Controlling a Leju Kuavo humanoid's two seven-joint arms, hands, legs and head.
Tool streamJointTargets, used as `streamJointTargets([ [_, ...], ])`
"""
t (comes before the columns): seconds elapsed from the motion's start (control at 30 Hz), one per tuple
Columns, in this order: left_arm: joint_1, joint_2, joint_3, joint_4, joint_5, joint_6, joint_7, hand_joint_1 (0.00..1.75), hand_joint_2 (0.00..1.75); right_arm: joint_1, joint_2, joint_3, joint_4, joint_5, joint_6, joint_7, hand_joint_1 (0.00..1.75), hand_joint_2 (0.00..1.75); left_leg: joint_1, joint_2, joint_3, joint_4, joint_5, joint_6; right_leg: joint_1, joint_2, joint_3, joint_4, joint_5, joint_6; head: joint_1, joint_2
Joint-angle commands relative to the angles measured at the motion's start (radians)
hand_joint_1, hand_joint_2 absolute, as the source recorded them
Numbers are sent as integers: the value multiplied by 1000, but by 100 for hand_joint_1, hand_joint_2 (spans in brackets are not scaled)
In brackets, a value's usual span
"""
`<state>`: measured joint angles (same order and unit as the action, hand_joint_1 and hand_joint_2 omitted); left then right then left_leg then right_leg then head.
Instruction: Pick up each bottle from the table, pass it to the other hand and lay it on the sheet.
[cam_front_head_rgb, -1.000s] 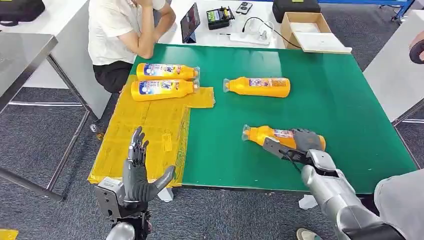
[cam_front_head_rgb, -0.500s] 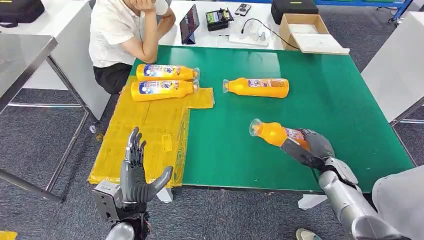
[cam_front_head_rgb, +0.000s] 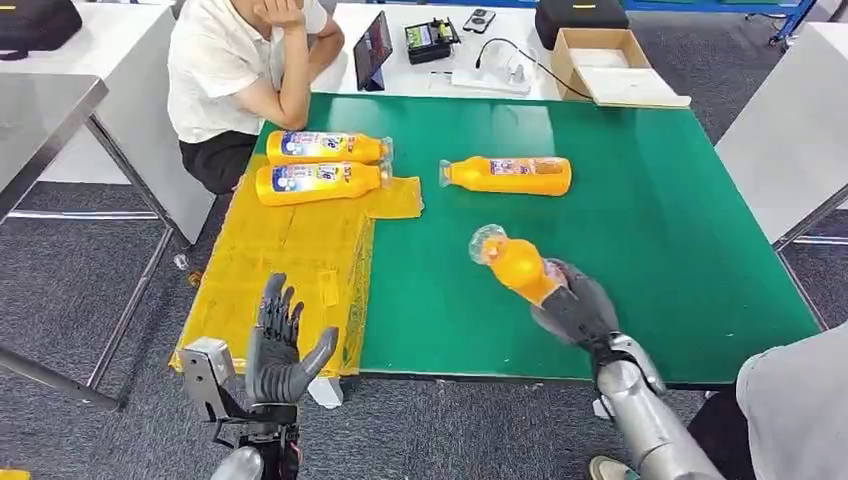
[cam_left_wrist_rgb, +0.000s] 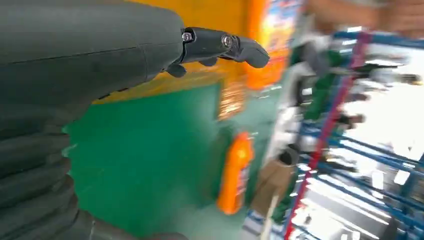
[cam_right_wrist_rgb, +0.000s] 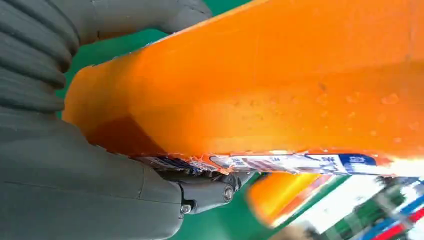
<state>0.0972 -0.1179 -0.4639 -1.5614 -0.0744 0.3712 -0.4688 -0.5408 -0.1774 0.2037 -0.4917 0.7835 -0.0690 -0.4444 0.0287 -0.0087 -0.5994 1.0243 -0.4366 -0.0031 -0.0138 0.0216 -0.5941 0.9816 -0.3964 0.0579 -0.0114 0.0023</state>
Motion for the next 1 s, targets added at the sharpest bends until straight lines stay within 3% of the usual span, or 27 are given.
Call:
streamJointTargets([
  [0.03,-55,58,-148,189,318,-150,162,0,175,123,179,294,-536,-268,20,68,175,175,-1,5,-9,-1,2,1,-1,3,-9,2,0,-2,-1,0],
  [0.1,-68,58,-170,196,280,-154,160,0,175,116,217,320,-501,-286,24,59,175,175,0,3,-16,-1,4,0,-1,2,-15,2,1,-1,-1,0],
  [0.4,-89,24,-163,230,222,-135,163,0,175,109,248,385,-409,-344,5,34,175,175,0,-1,-20,-1,5,-1,0,-2,-17,2,0,-1,-1,0],
  [0.63,-98,-2,-150,209,203,-112,140,0,175,144,300,428,-360,-356,6,9,175,175,-1,-1,-16,-3,3,1,0,-5,-13,1,-2,-3,0,0],
  [1.0,-92,-21,-112,193,257,-93,119,0,175,156,300,466,-377,-329,-13,0,175,175,0,-2,-21,-1,4,0,0,-4,-18,1,-1,-1,0,0],
])
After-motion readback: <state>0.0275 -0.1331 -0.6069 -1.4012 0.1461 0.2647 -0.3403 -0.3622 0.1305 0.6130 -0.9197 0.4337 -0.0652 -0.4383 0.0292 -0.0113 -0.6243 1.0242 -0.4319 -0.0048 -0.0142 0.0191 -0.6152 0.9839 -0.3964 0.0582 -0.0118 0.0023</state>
